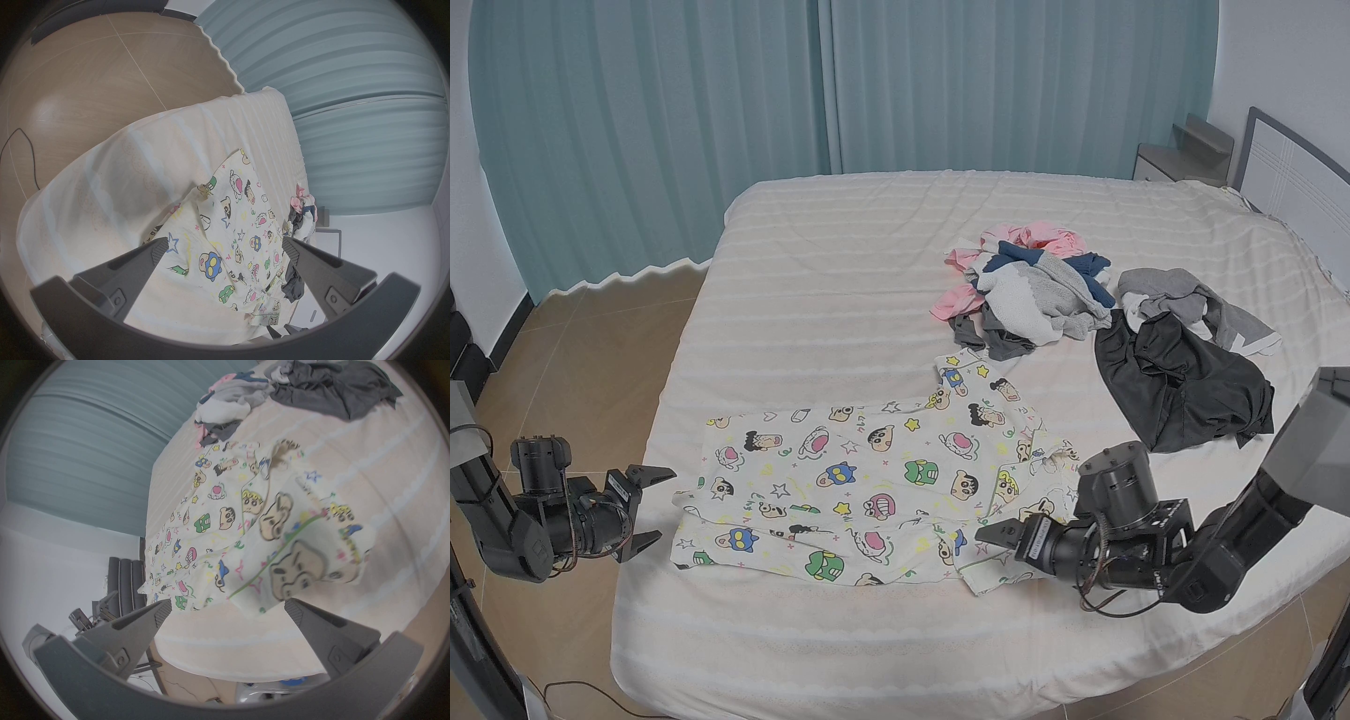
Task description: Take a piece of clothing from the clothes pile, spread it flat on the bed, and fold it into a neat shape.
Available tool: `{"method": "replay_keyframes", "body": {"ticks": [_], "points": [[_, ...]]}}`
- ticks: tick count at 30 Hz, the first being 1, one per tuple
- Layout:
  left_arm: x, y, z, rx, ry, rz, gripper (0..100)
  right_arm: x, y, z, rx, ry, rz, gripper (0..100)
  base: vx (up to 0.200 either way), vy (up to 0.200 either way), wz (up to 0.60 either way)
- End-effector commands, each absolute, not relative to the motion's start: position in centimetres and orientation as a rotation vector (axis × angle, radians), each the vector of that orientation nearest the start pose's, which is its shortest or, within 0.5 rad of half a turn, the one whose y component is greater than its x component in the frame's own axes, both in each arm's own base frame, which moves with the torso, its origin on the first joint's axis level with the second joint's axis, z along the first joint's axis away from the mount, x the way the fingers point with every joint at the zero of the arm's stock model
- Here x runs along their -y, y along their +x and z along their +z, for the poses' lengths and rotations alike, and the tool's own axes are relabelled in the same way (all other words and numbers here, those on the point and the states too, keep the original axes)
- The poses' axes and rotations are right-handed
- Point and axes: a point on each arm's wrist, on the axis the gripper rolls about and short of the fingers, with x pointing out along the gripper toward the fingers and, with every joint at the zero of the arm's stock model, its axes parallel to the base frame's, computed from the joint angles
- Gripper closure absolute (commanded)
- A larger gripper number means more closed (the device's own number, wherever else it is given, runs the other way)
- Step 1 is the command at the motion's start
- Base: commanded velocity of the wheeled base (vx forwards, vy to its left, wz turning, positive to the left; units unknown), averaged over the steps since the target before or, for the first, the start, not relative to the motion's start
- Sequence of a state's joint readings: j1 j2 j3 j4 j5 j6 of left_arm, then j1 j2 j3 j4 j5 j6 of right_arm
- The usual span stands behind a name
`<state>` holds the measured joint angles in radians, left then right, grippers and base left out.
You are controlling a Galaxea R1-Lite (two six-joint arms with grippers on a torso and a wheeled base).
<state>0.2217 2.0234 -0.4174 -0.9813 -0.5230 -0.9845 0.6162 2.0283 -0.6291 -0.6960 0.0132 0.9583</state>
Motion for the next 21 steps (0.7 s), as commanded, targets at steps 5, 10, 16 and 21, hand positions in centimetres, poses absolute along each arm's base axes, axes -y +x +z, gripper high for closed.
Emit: {"method": "replay_keyframes", "body": {"ticks": [5,10,16,21], "points": [[-5.1,27.7,3.4,-0.692,-1.176,0.023,0,-13.0,25.3,6.9,-0.802,0.668,0.167,0,0.000,0.000,0.00],[-5.1,27.7,3.4,-0.690,-1.173,0.029,0,-11.7,25.5,6.4,-0.822,0.668,0.161,0,0.000,0.000,0.00],[-5.1,27.7,3.4,-0.686,-1.172,0.033,0,-12.1,27.0,5.7,-0.811,0.682,0.159,0,0.000,0.000,0.00],[-5.1,27.7,3.4,-0.688,-1.172,0.033,0,-12.9,28.5,3.9,-0.809,0.679,0.162,0,0.000,0.000,0.00]]}}
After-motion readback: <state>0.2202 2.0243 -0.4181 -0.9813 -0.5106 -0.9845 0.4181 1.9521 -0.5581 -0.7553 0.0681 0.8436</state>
